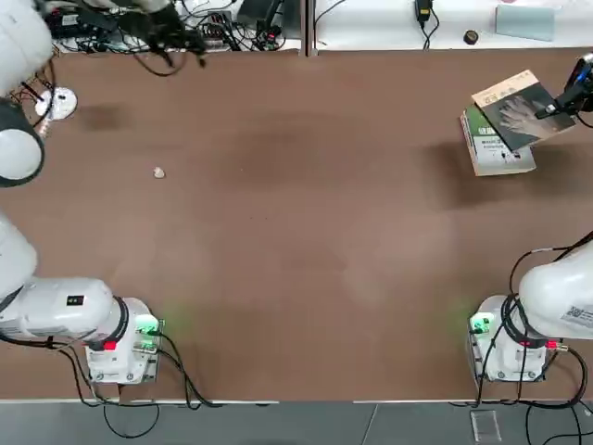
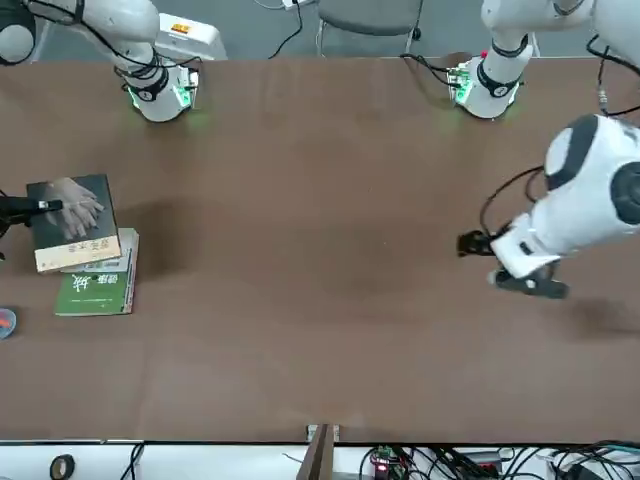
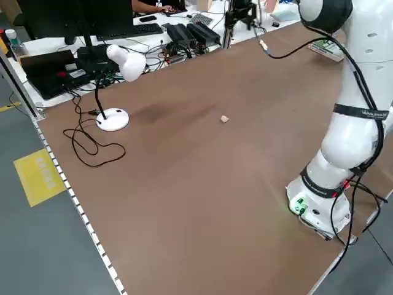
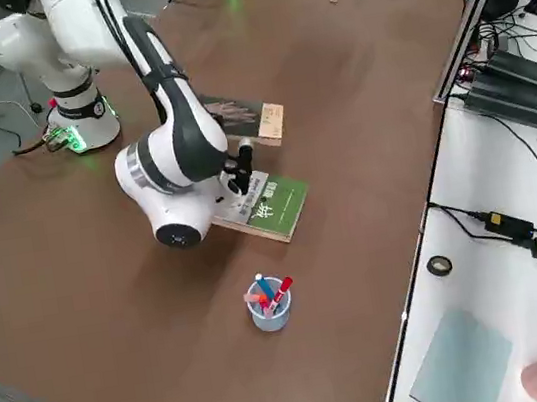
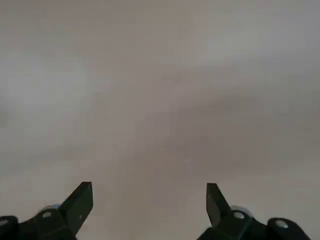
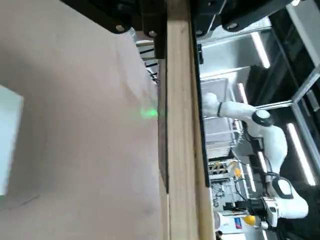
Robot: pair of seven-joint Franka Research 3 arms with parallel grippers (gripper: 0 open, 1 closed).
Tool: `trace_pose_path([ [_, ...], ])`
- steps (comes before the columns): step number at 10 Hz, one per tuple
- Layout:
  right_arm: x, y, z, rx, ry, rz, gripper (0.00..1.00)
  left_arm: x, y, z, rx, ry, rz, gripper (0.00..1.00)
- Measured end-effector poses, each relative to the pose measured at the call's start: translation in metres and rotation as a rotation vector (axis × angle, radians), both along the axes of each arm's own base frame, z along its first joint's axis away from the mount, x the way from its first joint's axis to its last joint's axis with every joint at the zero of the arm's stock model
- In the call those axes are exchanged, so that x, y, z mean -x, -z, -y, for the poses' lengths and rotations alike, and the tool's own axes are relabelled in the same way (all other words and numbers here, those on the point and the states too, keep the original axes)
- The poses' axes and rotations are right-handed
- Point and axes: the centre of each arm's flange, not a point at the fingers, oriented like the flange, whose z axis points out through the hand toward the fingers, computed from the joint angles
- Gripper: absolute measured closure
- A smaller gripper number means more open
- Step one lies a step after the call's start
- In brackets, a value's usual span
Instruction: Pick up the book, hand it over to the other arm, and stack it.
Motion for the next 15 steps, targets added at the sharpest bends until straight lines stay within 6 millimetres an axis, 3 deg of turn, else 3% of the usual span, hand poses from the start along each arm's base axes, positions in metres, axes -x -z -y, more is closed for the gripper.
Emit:
trace_pose_path([
  [3, 0.001, 0.018, 0.024, 0.056, 0.023, 0.058, 0.85, 0.004, -0.004, -0.049, -0.044, -0.022, 0.004, 0.00],
  [5, 0.001, 0.038, 0.032, 0.079, 0.035, 0.082, 0.85, 0.011, -0.011, -0.068, -0.057, -0.033, 0.019, 0.00],
  [8, 0.002, 0.063, 0.036, 0.086, 0.047, 0.079, 0.85, 0.041, -0.027, -0.074, -0.094, -0.041, 0.070, 0.00],
  [12, 0.004, 0.071, 0.051, 0.090, 0.118, 0.100, 0.85, 0.096, -0.065, -0.087, -0.154, -0.070, 0.090, 0.00],
  [15, 0.001, 0.075, 0.058, 0.122, 0.150, 0.117, 0.85, 0.108, -0.084, -0.107, -0.164, -0.092, 0.096, 0.00],
])
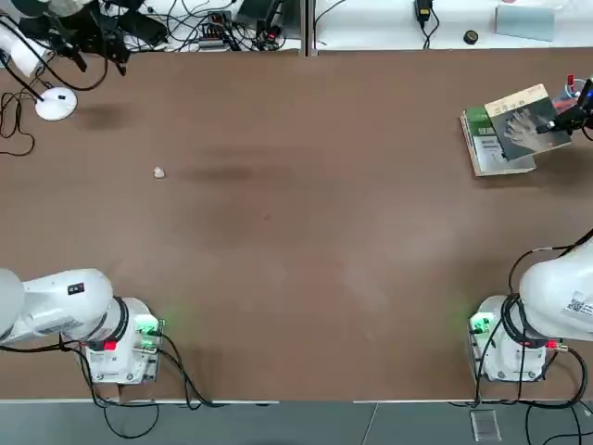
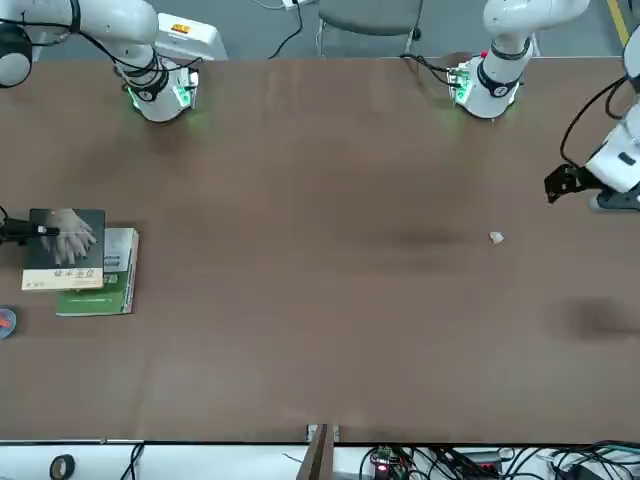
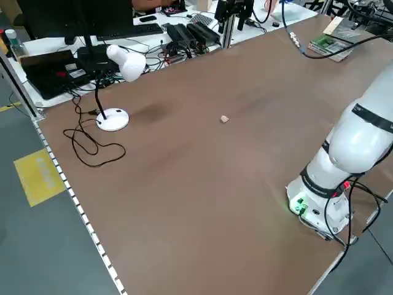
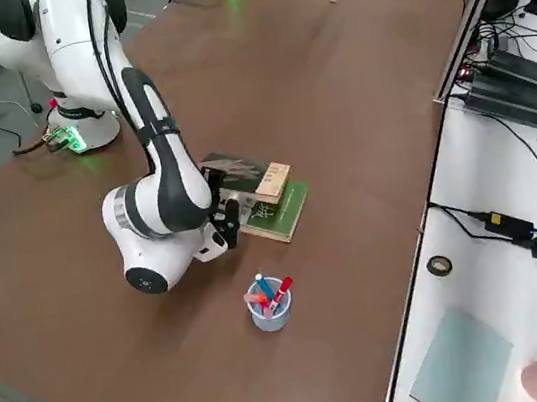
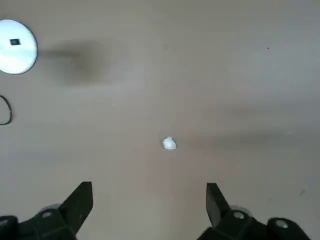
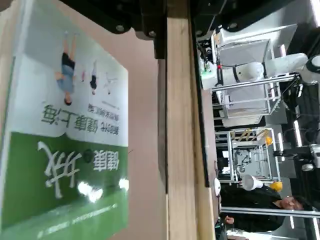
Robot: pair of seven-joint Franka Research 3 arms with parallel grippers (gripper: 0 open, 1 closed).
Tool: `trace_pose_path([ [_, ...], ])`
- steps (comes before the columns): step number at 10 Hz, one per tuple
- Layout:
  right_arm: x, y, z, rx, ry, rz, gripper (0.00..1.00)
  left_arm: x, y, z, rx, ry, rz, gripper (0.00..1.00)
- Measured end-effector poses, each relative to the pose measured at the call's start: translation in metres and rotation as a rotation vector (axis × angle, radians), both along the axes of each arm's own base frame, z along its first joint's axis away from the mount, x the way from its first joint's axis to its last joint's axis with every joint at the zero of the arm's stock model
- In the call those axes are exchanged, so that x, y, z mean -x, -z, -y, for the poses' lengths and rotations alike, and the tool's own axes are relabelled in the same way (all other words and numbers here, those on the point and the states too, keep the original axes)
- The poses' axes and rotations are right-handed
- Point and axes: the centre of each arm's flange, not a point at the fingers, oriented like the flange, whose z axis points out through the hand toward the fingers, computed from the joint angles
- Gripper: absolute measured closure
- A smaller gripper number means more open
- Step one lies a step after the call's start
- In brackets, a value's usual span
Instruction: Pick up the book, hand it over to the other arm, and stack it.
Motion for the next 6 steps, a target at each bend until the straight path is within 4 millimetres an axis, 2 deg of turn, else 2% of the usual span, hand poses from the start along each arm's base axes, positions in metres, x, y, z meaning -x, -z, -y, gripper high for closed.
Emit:
trace_pose_path([
  [2, -0.003, 0.004, 0.000, 0.017, 0.008, 0.005, 0.85, 0.000, 0.000, -0.005, 0.001, -0.002, 0.000, 0.00],
  [6, -0.007, 0.015, 0.000, 0.052, 0.018, 0.016, 0.85, -0.001, 0.001, -0.003, 0.003, 0.003, -0.003, 0.00],
])
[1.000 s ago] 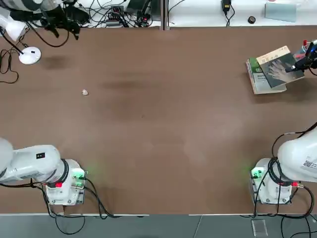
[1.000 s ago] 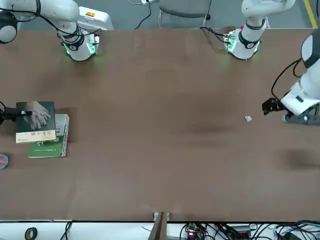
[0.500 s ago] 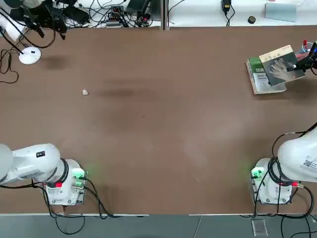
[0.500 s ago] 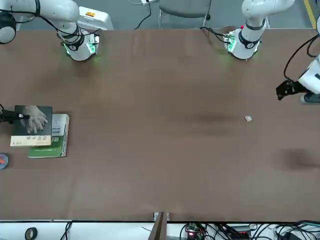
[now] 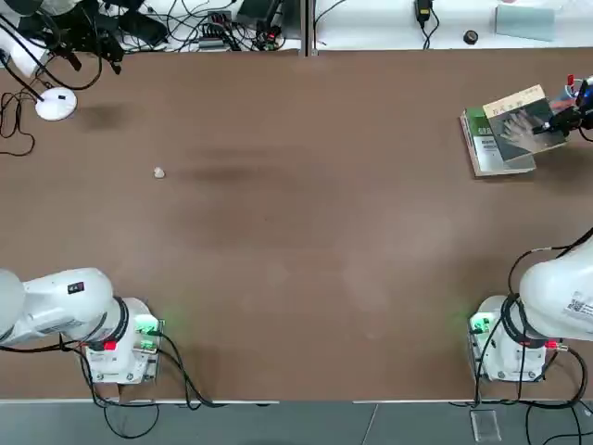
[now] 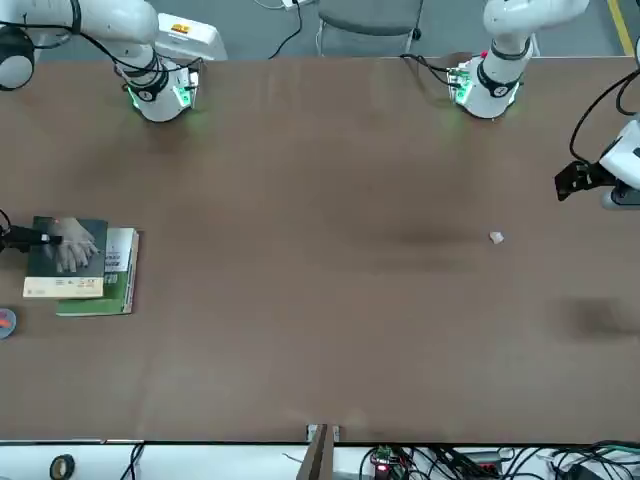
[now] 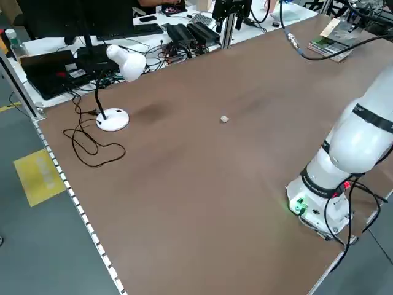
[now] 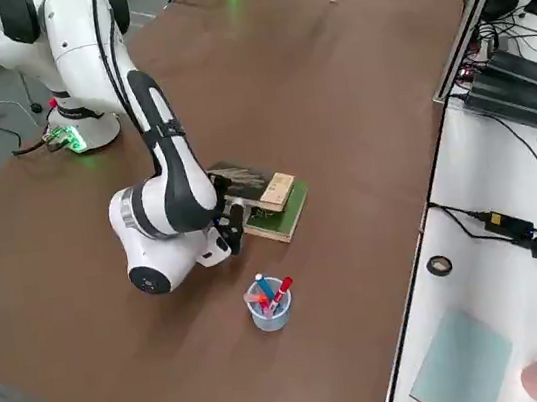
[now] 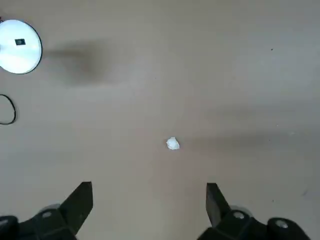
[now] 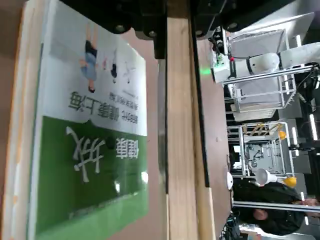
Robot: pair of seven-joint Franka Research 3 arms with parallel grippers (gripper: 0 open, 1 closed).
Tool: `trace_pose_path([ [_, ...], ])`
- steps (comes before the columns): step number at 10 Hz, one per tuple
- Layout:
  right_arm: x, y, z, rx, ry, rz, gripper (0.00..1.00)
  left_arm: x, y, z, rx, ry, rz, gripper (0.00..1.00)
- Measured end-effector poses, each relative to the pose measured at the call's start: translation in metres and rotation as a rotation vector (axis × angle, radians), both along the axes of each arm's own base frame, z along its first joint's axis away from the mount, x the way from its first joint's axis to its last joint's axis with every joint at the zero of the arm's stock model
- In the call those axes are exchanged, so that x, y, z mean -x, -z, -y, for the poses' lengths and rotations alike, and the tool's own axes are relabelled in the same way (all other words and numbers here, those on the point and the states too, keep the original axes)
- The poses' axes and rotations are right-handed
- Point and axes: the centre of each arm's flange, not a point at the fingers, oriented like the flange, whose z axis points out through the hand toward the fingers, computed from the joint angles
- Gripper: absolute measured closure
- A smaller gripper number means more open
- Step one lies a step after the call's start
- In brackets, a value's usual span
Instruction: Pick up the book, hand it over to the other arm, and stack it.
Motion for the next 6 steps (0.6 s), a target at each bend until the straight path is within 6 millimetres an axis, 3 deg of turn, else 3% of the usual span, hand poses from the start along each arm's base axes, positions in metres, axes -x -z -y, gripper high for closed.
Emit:
trace_pose_path([
  [4, -0.003, 0.012, -0.001, 0.020, 0.002, 0.009, 0.85, 0.001, 0.002, 0.006, 0.016, 0.017, -0.005, 0.00],
  [6, -0.004, 0.014, 0.000, 0.024, 0.010, 0.020, 0.85, 0.000, 0.002, -0.003, 0.034, 0.008, -0.006, 0.00],
])
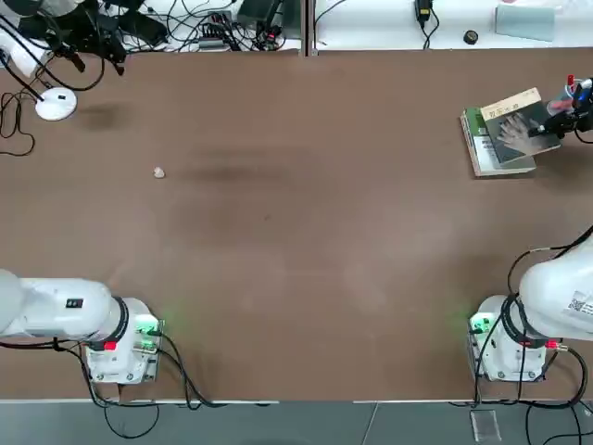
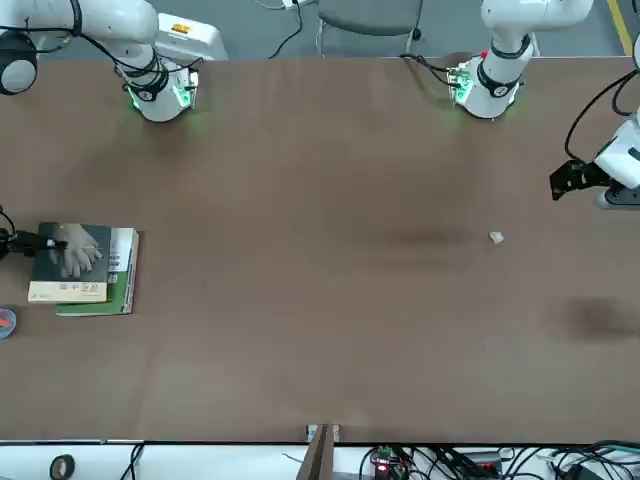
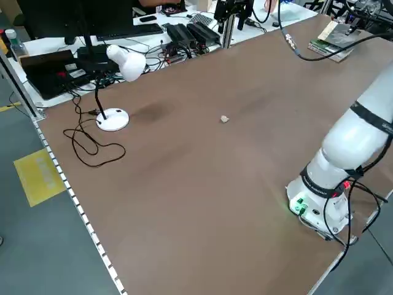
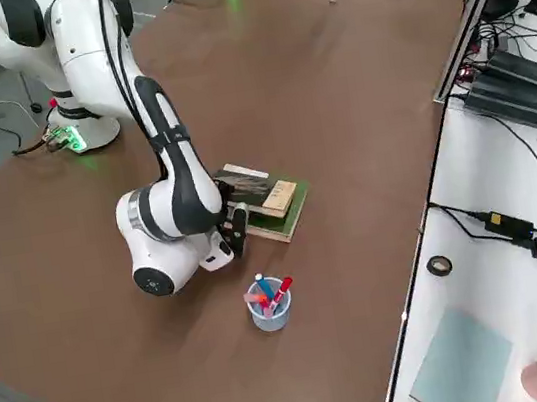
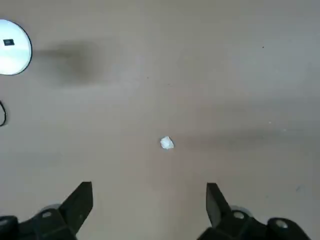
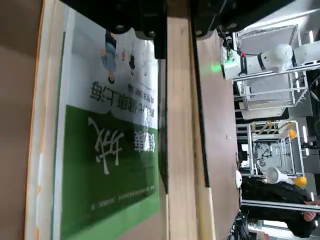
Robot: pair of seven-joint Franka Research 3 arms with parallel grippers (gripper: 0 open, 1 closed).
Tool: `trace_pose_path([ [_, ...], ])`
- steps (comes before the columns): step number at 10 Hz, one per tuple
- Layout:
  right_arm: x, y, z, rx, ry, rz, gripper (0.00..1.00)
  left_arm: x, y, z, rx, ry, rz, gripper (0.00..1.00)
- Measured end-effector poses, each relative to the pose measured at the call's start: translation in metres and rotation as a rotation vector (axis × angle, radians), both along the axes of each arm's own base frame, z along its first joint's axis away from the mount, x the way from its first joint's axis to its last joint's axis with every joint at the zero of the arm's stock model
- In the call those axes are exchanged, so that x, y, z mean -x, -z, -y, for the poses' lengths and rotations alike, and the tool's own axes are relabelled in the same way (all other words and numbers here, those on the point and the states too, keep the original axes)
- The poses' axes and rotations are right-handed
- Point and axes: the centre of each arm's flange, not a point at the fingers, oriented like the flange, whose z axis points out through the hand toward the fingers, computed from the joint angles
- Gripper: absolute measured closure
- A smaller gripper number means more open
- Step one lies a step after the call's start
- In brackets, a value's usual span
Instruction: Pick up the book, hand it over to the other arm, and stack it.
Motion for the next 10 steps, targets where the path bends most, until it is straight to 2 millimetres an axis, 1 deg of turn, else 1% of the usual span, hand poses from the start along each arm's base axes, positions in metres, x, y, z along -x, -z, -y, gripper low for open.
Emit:
trace_pose_path([
  [2, -0.002, 0.002, 0.000, -0.004, 0.012, 0.013, 0.85, 0.000, 0.002, -0.006, 0.008, -0.006, -0.005, 0.00],
  [7, -0.005, 0.006, -0.001, 0.010, 0.020, 0.024, 0.85, 0.002, -0.001, -0.005, 0.010, -0.003, 0.000, 0.00],
  [9, -0.006, 0.009, -0.006, 0.008, 0.015, 0.021, 0.85, 0.003, -0.009, -0.005, 0.011, -0.003, 0.007, 0.00],
  [10, -0.007, 0.010, -0.008, 0.009, 0.014, 0.019, 0.85, 0.004, -0.018, -0.005, 0.011, -0.004, 0.005, 0.00],
])
